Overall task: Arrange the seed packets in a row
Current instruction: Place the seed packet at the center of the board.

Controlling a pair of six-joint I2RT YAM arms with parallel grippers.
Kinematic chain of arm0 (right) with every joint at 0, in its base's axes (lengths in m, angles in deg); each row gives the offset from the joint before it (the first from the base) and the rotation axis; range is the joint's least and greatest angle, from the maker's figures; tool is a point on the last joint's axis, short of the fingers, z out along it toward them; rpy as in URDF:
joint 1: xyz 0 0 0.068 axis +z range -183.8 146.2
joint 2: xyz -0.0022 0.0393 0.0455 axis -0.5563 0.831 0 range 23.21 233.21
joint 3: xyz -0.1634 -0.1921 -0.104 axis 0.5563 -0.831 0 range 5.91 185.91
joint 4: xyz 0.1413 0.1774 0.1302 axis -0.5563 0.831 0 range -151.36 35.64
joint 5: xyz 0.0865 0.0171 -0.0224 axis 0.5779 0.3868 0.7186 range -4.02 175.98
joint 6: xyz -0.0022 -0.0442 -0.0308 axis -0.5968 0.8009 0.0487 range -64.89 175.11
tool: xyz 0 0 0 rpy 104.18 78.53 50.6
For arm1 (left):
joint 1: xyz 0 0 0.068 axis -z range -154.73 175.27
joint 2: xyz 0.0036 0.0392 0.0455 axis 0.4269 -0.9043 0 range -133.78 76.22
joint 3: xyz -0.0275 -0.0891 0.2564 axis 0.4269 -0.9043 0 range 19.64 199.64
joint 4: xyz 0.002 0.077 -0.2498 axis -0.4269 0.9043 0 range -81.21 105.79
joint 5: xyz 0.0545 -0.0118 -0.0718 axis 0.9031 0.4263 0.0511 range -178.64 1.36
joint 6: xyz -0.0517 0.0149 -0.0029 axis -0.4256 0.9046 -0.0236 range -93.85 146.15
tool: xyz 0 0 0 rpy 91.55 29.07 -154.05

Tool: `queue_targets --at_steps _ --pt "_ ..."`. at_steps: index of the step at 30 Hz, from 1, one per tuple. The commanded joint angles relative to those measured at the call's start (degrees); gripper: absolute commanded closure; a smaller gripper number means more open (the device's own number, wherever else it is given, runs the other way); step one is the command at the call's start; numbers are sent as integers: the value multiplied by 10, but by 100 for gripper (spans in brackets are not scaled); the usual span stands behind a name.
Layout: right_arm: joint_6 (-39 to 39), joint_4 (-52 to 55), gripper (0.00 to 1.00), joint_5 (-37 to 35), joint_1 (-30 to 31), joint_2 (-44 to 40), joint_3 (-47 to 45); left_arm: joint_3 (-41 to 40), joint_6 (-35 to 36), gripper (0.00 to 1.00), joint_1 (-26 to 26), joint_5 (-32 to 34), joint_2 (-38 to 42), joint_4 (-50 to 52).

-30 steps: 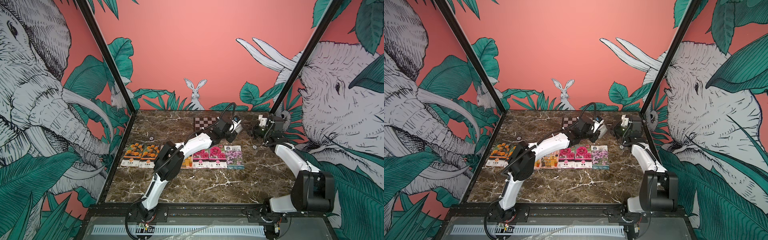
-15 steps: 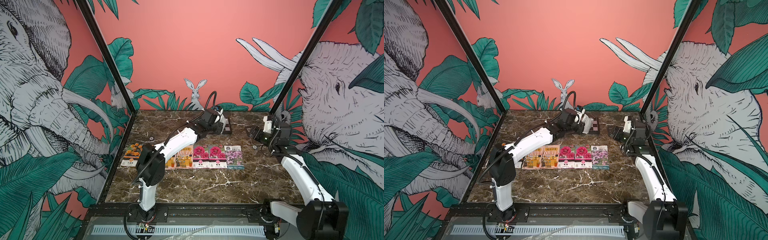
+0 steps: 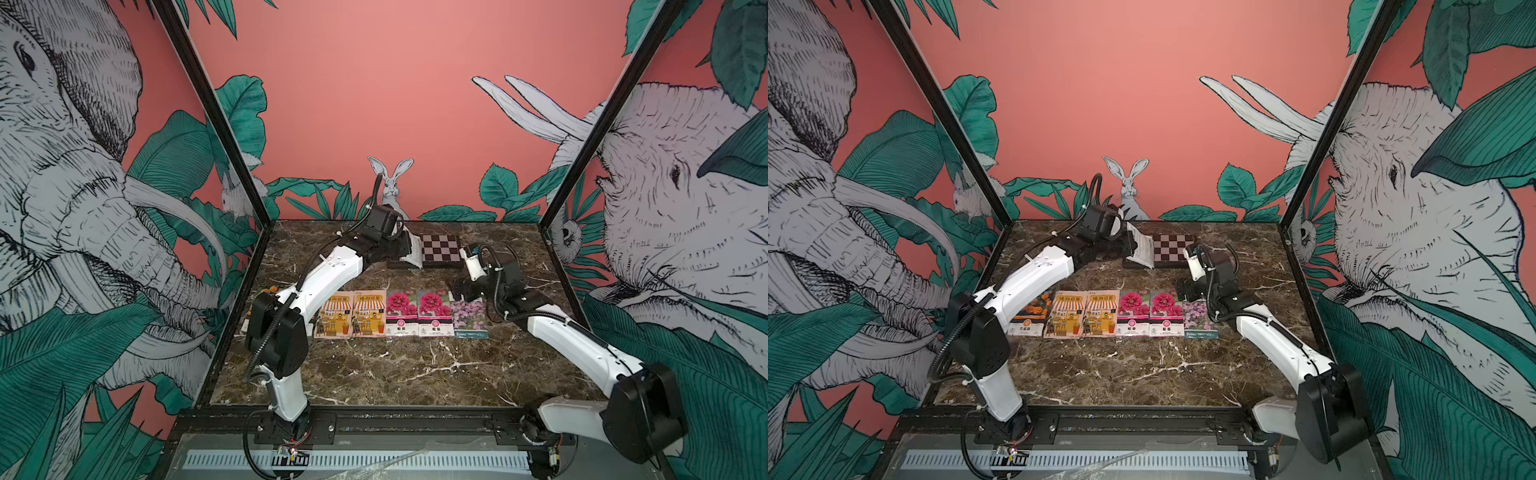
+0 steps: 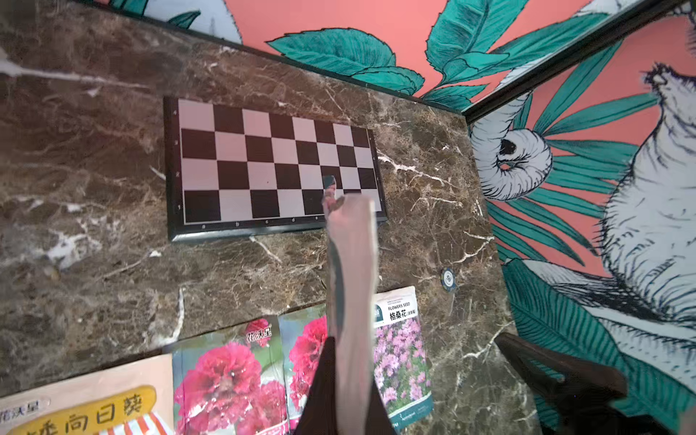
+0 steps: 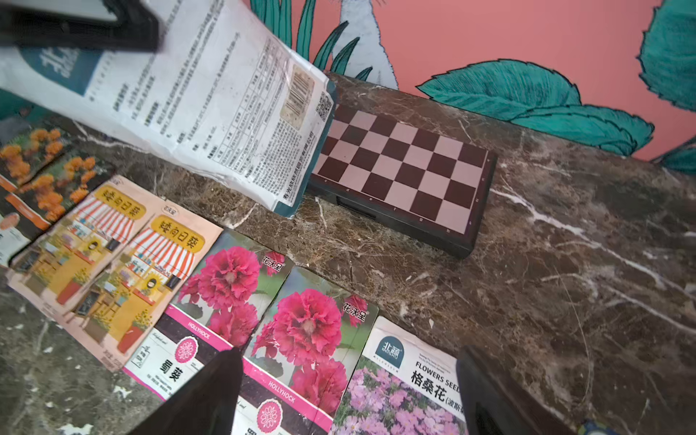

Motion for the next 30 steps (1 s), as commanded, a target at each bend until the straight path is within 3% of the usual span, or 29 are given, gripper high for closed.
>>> queue_targets --at_steps 1,5,12,19,25,30 --pt "109 -83 14 -43 39 19 12 -31 -93 93 -15 -30 40 -24" --pt "176 -210 19 -42 86 49 -26 -60 -144 94 -27 -41 50 -45" --pt "255 -290 32 -70 139 139 -7 -97 -198 94 -34 -49 65 -68" --pt "275 -391 44 -116 151 227 18 -132 -253 96 -38 -72 75 -100" --pt "291 -452 58 -142 151 246 9 -179 -298 97 -48 -84 99 -131" --pt "297 -444 67 -85 151 244 7 -200 -327 97 -51 -104 104 -154"
